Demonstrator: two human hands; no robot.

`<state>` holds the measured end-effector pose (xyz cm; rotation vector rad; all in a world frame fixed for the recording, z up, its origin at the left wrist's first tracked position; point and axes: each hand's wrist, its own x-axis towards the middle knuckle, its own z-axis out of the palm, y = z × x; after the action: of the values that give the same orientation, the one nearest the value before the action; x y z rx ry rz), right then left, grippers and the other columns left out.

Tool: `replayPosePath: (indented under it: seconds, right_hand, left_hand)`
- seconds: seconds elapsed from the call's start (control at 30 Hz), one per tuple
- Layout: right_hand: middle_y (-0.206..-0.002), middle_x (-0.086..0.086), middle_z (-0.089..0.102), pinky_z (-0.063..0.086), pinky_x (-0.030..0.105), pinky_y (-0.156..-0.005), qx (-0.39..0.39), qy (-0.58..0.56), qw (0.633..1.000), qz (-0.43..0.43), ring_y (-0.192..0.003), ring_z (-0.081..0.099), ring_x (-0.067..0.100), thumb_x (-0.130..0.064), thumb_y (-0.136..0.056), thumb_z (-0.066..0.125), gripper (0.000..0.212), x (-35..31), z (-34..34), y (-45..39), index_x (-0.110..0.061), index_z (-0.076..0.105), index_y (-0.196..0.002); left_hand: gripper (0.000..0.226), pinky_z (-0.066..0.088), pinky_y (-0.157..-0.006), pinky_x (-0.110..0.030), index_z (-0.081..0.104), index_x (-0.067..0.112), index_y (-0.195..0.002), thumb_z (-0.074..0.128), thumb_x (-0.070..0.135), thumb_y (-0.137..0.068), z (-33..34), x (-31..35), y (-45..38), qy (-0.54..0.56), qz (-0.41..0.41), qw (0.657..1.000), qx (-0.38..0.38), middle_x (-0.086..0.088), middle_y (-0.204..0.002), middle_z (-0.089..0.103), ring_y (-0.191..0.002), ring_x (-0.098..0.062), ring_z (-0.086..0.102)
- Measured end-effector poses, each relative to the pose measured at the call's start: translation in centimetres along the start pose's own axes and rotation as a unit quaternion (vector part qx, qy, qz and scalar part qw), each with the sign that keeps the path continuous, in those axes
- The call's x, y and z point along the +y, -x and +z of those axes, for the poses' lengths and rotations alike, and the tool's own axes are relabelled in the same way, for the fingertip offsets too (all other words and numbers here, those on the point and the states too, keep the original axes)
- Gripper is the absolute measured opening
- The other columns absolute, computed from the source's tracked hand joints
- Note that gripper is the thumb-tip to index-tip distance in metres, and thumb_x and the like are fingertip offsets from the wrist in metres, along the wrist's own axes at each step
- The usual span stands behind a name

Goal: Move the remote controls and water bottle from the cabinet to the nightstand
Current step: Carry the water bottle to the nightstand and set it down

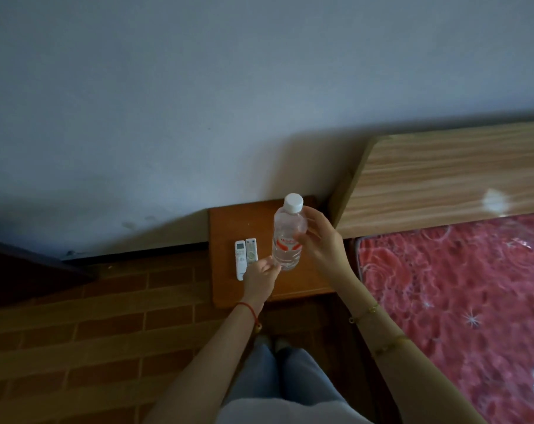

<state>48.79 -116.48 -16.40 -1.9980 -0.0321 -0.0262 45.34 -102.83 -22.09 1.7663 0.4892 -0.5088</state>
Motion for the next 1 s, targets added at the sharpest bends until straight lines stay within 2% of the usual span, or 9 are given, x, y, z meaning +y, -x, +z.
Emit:
replayPosePath:
  seconds: [0.07,0.13,0.23,0.3,0.43,0.53,0.7,0.83,1.0]
  right_hand:
    - [-0.129,0.005,0.058,0.055,0.035,-0.093,-0.010,0.005,1.000,0.011,-0.118,0.059,0.017,-0.014,-0.087,0.066,0.051,2.7,1.4,-2.2,-0.011,0.046,-0.134]
    - [-0.134,0.006,0.054,0.053,0.031,-0.096,-0.027,0.015,0.999,0.018,-0.122,0.055,0.018,-0.014,-0.086,0.068,0.056,5.8,3.1,-4.0,-0.011,0.043,-0.137]
    - [-0.135,0.006,0.051,0.046,0.008,-0.091,-0.048,0.031,0.998,0.019,-0.122,0.053,0.016,-0.012,-0.085,0.068,0.056,10.5,5.3,-6.3,-0.010,0.045,-0.136]
    - [-0.133,0.006,0.051,0.043,0.002,-0.090,-0.065,0.026,0.997,0.023,-0.120,0.053,0.015,-0.008,-0.085,0.068,0.053,13.3,6.5,-7.4,-0.010,0.047,-0.134]
    - [-0.129,0.005,0.053,0.048,0.013,-0.095,-0.088,0.016,0.996,0.012,-0.118,0.055,0.014,-0.007,-0.086,0.065,0.048,18.6,8.8,-8.9,-0.010,0.048,-0.131]
    - [-0.127,0.004,0.054,0.051,0.022,-0.095,-0.093,0.009,0.996,0.016,-0.116,0.056,0.013,-0.007,-0.086,0.066,0.048,21.4,10.2,-9.5,-0.012,0.049,-0.130]
    - [-0.124,0.003,0.053,0.049,0.020,-0.095,-0.101,-0.017,0.994,0.023,-0.115,0.057,0.013,-0.007,-0.085,0.066,0.048,24.1,11.7,-9.4,-0.010,0.048,-0.129]
    - [-0.125,0.002,0.052,0.049,0.023,-0.098,-0.119,-0.014,0.992,0.031,-0.117,0.055,0.013,-0.011,-0.083,0.068,0.051,25.1,12.1,-9.1,-0.011,0.047,-0.130]
    - [-0.128,0.003,0.051,0.048,0.026,-0.101,-0.128,-0.010,0.991,0.027,-0.121,0.053,0.012,-0.010,-0.082,0.070,0.054,25.7,12.1,-8.8,-0.012,0.045,-0.131]
  left_hand:
    - [0.040,0.043,-0.088,-0.019,0.055,0.010,-0.131,0.056,0.025,-0.093,0.5,-0.5,-2.9,-0.028,0.016,0.999,0.012,-0.004,-0.127,0.062,-0.119,-0.016,0.054]
    - [0.038,0.042,-0.077,-0.010,0.058,0.013,-0.127,0.057,0.028,-0.092,1.1,-1.4,-5.9,-0.042,0.030,0.999,0.015,-0.002,-0.123,0.064,-0.114,-0.013,0.057]
    - [0.036,0.036,-0.064,-0.004,0.060,0.011,-0.123,0.055,0.031,-0.093,2.0,-3.4,-10.2,-0.049,0.015,0.998,0.028,-0.004,-0.121,0.065,-0.110,-0.013,0.059]
    - [0.039,0.039,-0.067,-0.006,0.058,0.010,-0.125,0.051,0.034,-0.095,2.7,-5.4,-12.8,-0.051,-0.001,0.998,0.032,-0.006,-0.122,0.065,-0.114,-0.018,0.059]
    - [0.046,0.050,-0.090,-0.027,0.056,0.010,-0.128,0.046,0.041,-0.096,3.9,-9.4,-16.9,-0.047,-0.018,0.998,0.048,-0.010,-0.122,0.065,-0.113,-0.022,0.061]
    - [0.045,0.045,-0.091,-0.025,0.053,0.010,-0.132,0.046,0.038,-0.097,4.5,-11.5,-18.8,-0.042,-0.017,0.997,0.055,-0.007,-0.128,0.061,-0.118,-0.021,0.058]
    - [0.039,0.051,-0.091,-0.032,0.058,0.011,-0.124,0.043,0.036,-0.098,5.2,-14.1,-20.9,-0.047,-0.001,0.997,0.061,-0.004,-0.123,0.064,-0.113,-0.021,0.060]
    - [0.036,0.051,-0.089,-0.034,0.057,0.012,-0.124,0.040,0.031,-0.099,5.6,-15.3,-21.5,-0.049,-0.004,0.997,0.051,-0.012,-0.119,0.065,-0.110,-0.026,0.061]
    - [0.036,0.045,-0.085,-0.021,0.050,0.017,-0.133,0.041,0.024,-0.099,5.6,-16.2,-21.8,-0.064,0.008,0.997,0.036,-0.004,-0.128,0.060,-0.118,-0.020,0.057]
